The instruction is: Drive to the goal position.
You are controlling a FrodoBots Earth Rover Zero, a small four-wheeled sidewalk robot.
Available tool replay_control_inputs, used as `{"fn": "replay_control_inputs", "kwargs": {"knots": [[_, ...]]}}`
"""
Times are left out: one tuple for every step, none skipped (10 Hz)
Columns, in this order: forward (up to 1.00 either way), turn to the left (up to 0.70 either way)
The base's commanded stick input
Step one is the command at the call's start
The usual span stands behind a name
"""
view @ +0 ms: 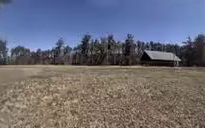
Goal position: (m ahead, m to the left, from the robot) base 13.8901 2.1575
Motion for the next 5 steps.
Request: {"fn": "replay_control_inputs", "kwargs": {"knots": [[0.70, 0.00], [0.70, 0.00], [0.70, 0.00], [0.70, 0.00], [0.70, 0.00]]}}
